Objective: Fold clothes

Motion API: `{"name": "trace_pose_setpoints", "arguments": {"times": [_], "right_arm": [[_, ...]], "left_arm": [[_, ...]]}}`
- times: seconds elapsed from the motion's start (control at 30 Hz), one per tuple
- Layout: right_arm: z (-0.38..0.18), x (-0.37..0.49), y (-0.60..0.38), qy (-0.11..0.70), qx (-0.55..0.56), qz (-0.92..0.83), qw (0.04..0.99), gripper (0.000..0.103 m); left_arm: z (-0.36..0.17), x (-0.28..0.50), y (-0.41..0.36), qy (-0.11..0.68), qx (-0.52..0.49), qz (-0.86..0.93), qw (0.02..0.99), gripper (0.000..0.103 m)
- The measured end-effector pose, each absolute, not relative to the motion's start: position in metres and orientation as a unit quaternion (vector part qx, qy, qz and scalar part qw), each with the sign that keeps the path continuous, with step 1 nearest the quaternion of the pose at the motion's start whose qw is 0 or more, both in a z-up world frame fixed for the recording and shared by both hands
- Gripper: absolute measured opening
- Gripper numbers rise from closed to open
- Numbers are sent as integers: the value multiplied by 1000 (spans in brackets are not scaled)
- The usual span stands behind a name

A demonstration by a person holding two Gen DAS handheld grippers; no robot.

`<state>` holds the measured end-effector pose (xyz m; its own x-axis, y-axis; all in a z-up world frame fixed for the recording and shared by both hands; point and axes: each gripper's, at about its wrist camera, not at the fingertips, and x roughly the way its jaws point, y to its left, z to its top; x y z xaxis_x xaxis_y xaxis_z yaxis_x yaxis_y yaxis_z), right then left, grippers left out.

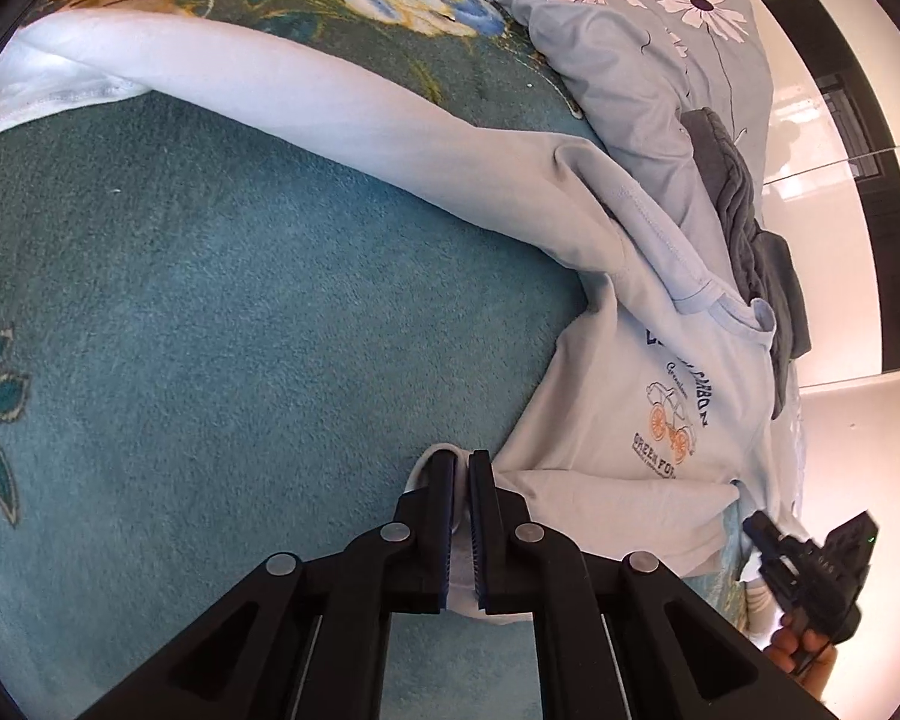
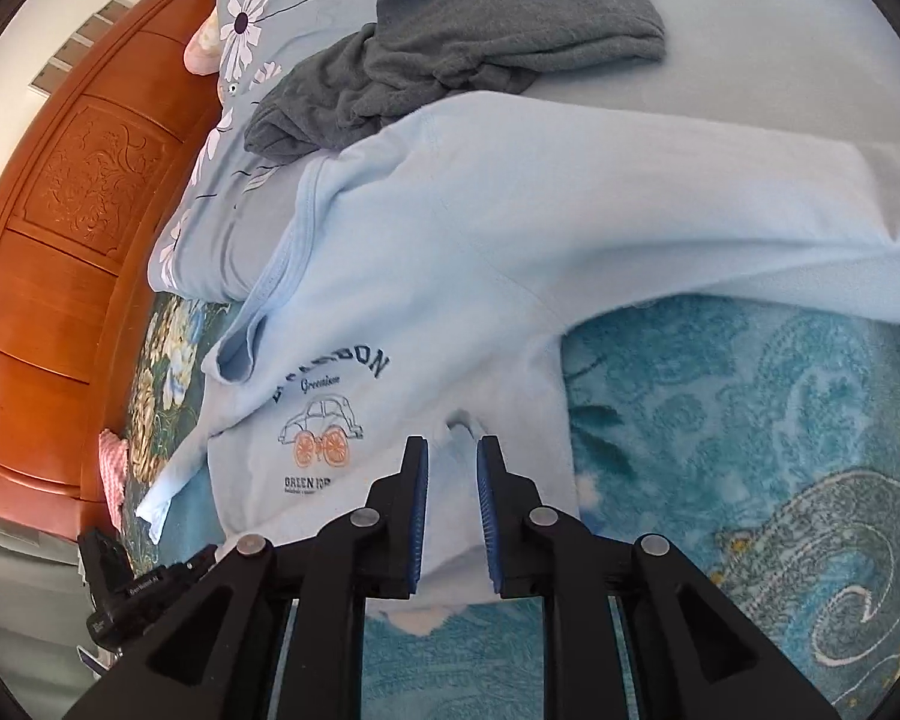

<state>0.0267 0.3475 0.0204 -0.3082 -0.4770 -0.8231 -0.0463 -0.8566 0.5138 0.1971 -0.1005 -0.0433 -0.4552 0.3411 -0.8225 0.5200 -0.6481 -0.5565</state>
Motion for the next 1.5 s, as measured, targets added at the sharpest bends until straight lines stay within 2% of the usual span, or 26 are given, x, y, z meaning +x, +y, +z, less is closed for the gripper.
{"name": "trace_pose_setpoints", "arguments": {"times": [0.17,0.3,0.4,0.5,0.67,1.07,1.5], "right_arm": [[-5,35,349,-220,596,-763,120,17],[-13,34,351,-252,590,-759,110,17],[-6,38,346,-252,582,-763,123,16],[5,43,336,-218,587,-769,131,6],[31,65,340,-207,568,-783,146,5],[45,173,381,-217,556,-790,142,5],[16,268,408,-235,568,-776,142,4]], "left_arm": [[-45,202,-101,438,516,-735,51,9],[-46,205,-102,455,513,-726,43,10],[-44,209,-97,447,517,-729,41,10],[-41,214,-91,434,521,-734,40,9],[-30,231,-81,430,510,-744,41,6],[18,284,-30,304,504,-806,68,5],[16,331,5,228,558,-790,113,5]]}}
